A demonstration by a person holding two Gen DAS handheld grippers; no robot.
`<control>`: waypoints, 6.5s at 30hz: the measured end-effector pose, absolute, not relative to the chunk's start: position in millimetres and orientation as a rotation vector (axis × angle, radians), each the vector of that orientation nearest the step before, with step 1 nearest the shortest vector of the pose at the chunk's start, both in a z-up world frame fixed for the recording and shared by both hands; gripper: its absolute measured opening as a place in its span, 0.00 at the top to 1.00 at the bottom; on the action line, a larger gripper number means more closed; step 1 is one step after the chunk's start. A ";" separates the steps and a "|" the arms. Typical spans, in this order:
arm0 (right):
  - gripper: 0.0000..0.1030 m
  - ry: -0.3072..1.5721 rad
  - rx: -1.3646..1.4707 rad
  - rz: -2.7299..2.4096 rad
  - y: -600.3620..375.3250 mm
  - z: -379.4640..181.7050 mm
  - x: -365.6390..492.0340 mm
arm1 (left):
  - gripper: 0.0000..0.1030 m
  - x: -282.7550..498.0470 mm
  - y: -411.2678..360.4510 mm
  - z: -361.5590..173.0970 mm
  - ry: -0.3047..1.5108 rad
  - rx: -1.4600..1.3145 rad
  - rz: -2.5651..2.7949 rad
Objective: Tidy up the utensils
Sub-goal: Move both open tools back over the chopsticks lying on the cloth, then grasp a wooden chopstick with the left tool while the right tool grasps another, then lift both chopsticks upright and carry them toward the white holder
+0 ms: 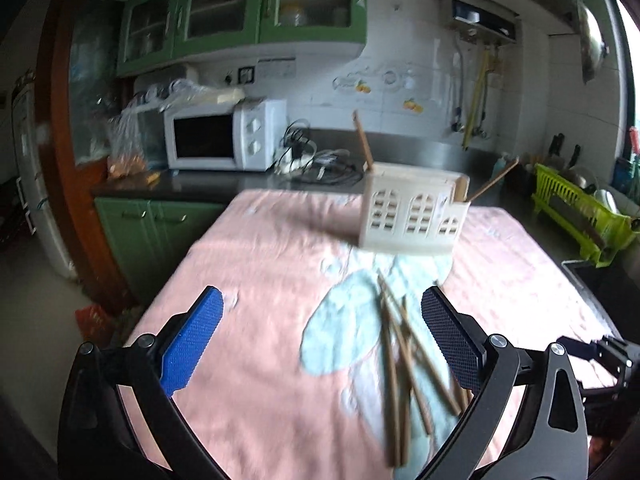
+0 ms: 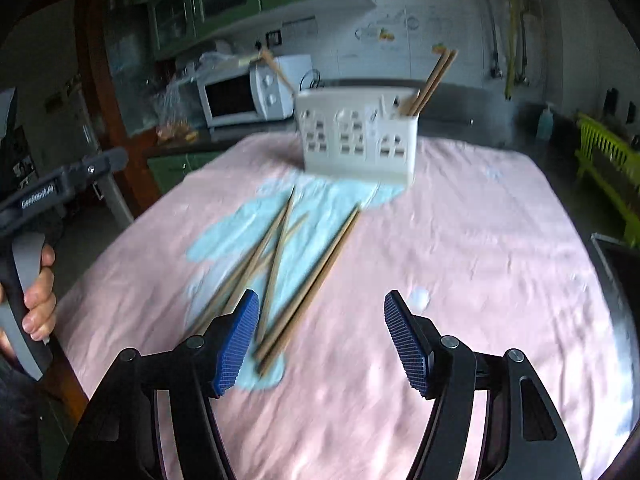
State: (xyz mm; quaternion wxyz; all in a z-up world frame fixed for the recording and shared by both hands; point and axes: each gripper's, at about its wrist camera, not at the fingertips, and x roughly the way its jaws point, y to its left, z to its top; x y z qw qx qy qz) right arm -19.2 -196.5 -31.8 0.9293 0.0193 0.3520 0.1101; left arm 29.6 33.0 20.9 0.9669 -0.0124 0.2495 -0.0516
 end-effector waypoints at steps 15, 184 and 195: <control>0.57 0.858 -0.005 0.225 -165.3 -83.9 -18.4 | 0.05 13.7 34.5 -61.0 0.733 0.033 -0.137; 0.93 0.451 -0.007 0.169 -175.9 46.9 67.3 | 0.95 44.9 10.9 -46.5 0.722 0.145 -0.343; 0.93 0.441 -0.002 0.171 -178.5 47.6 74.0 | 0.95 73.7 11.1 16.5 0.499 0.050 -0.340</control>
